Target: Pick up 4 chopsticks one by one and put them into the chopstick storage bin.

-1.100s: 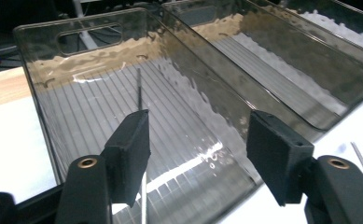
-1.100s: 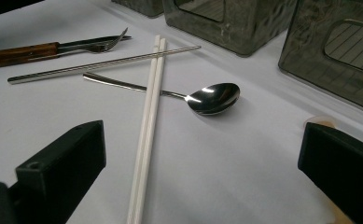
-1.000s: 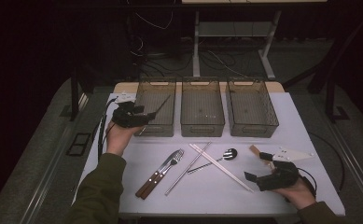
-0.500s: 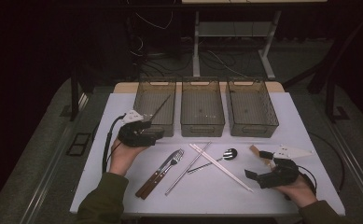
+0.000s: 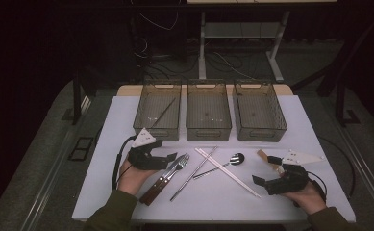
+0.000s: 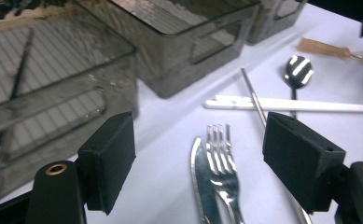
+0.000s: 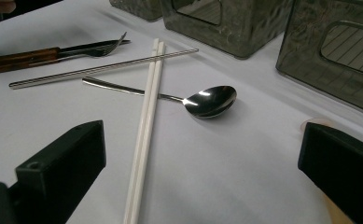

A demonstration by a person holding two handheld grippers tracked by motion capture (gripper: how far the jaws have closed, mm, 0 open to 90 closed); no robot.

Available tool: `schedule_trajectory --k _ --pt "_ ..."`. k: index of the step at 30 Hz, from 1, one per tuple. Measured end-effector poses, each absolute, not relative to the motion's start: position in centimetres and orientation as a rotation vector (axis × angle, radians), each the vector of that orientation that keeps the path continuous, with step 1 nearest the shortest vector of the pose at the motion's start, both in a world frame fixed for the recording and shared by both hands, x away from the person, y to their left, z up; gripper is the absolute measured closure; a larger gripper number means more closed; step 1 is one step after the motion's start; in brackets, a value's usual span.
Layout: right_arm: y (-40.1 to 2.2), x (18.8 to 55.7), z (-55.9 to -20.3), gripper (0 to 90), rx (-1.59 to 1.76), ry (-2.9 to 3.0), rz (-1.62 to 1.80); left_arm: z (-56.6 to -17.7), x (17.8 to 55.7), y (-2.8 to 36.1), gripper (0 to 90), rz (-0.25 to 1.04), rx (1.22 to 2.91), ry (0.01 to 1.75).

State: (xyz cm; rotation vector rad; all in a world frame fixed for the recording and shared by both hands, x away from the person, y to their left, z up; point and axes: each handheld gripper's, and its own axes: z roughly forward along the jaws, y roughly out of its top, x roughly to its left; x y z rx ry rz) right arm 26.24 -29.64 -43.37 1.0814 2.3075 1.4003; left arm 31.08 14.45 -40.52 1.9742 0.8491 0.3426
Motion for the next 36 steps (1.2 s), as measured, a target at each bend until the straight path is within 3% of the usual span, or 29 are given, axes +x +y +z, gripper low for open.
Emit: schedule_trajectory --k 14,25,36 --pt "-29.6 26.2 -43.4 0.9 1.084 2.304 1.401 -41.9 28.2 13.2 33.1 0.276 2.007 0.825" --pt "-29.6 26.1 -43.4 0.9 1.083 2.301 1.392 -42.9 27.3 11.2 60.1 0.187 2.068 0.790" --pt "-29.5 26.1 -43.4 0.9 1.080 2.300 1.386 -44.3 27.5 9.3 69.4 0.129 2.156 0.775"
